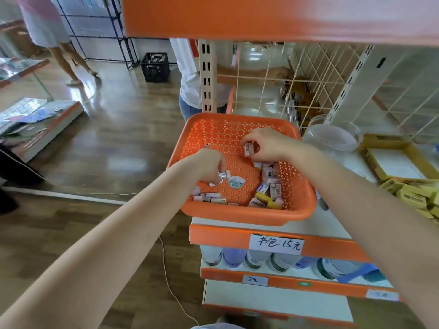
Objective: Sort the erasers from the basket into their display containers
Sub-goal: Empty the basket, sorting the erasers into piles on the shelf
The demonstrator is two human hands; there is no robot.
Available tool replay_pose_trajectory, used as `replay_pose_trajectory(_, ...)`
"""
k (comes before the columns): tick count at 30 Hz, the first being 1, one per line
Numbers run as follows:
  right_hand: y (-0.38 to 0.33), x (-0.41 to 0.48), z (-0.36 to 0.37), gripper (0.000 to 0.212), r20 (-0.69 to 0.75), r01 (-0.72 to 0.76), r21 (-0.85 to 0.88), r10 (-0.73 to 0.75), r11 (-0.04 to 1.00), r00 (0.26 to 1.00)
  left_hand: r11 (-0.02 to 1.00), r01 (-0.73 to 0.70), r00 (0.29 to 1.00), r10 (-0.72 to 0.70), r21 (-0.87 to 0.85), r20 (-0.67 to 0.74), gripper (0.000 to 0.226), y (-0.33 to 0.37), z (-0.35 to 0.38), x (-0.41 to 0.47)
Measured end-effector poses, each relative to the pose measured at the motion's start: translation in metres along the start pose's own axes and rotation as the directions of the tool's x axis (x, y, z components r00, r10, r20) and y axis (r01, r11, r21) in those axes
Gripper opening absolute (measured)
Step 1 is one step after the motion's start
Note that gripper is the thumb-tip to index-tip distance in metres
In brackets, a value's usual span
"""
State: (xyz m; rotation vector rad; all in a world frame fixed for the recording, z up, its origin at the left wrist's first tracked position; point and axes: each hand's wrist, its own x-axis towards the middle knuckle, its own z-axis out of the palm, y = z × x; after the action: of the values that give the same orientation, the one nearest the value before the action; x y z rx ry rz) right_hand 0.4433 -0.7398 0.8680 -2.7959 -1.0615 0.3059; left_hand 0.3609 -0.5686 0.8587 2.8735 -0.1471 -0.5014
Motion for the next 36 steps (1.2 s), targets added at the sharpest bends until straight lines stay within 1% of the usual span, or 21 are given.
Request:
replay_pose_trajectory(2,-0.004,-0.004,-0.004,0.048,-0.026,0.021,0.021,-0.020,1.000,0.999,0.999,0.015,0.999,-0.016,-0.039,-0.044,0.024,0.000,-0.005,-0.001)
replay_pose_trajectory(4,-0.006,-0.010,-0.010,0.046,-0.110,0.062,0.090,-0.052,0.994,0.993,0.995,0.025,0.996,-0.033,-0.100,-0.080,0.020,0.002,-0.012,-0.004)
replay_pose_trajectory(6,-0.001,-0.022,-0.021,0.042,-0.209,0.080,0.185,-0.040,0.979,0.977,0.992,0.004,0.989,-0.023,-0.128,-0.147,0.019,0.006,-0.023,-0.005)
replay_pose_trajectory(8,0.011,-0.038,-0.032,0.041,-0.271,0.075,0.258,-0.002,0.963,0.962,0.979,-0.055,0.976,0.010,-0.198,-0.220,0.019,0.018,-0.038,-0.006)
replay_pose_trajectory(10,0.026,-0.057,-0.041,0.042,-0.317,0.045,0.301,0.055,0.953,0.947,0.943,-0.129,0.961,0.043,-0.306,-0.273,0.018,0.037,-0.052,-0.004)
replay_pose_trajectory(13,0.053,-0.092,-0.052,0.043,-0.405,-0.021,0.361,0.177,0.932,0.897,0.885,-0.256,0.936,0.126,-0.388,-0.330,0.014,0.080,-0.061,0.009)
replay_pose_trajectory(15,0.071,-0.116,-0.052,0.041,-0.433,-0.070,0.417,0.266,0.906,0.861,0.879,-0.329,0.919,0.215,-0.344,-0.330,0.014,0.112,-0.060,0.020)
replay_pose_trajectory(18,0.094,-0.148,-0.045,0.040,-0.416,-0.138,0.466,0.354,0.874,0.838,0.910,-0.386,0.903,0.339,-0.153,-0.262,0.019,0.152,-0.049,0.036)
replay_pose_trajectory(20,0.106,-0.165,-0.033,0.041,-0.372,-0.205,0.451,0.392,0.868,0.841,0.913,-0.403,0.900,0.381,-0.067,-0.211,0.016,0.170,-0.037,0.045)
replay_pose_trajectory(22,0.114,-0.176,-0.018,0.042,-0.319,-0.262,0.395,0.399,0.881,0.860,0.912,-0.410,0.898,0.403,-0.002,-0.174,0.009,0.183,-0.025,0.055)
replay_pose_trajectory(23,0.117,-0.180,-0.009,0.043,-0.294,-0.274,0.374,0.394,0.886,0.871,0.912,-0.409,0.900,0.407,0.021,-0.155,0.010,0.188,-0.019,0.059)
replay_pose_trajectory(26,0.121,-0.185,0.007,0.047,-0.241,-0.283,0.376,0.388,0.882,0.890,0.918,-0.396,0.913,0.396,0.023,-0.096,0.017,0.199,-0.007,0.067)
replay_pose_trajectory(29,0.120,-0.187,0.010,0.047,-0.242,-0.260,0.421,0.384,0.869,0.891,0.917,-0.398,0.913,0.399,0.033,-0.085,0.021,0.200,-0.006,0.069)
replay_pose_trajectory(31,0.119,-0.188,0.008,0.043,-0.258,-0.244,0.459,0.391,0.854,0.884,0.916,-0.401,0.908,0.399,0.010,-0.125,0.021,0.195,-0.010,0.067)
replay_pose_trajectory(34,0.117,-0.185,0.002,0.037,-0.316,-0.216,0.449,0.381,0.867,0.869,0.917,-0.398,0.893,0.379,-0.031,-0.241,0.022,0.183,-0.024,0.058)
replay_pose_trajectory(36,0.110,-0.177,-0.003,0.033,-0.387,-0.171,0.448,0.364,0.877,0.847,0.911,-0.392,0.889,0.340,-0.125,-0.307,0.020,0.167,-0.037,0.047)
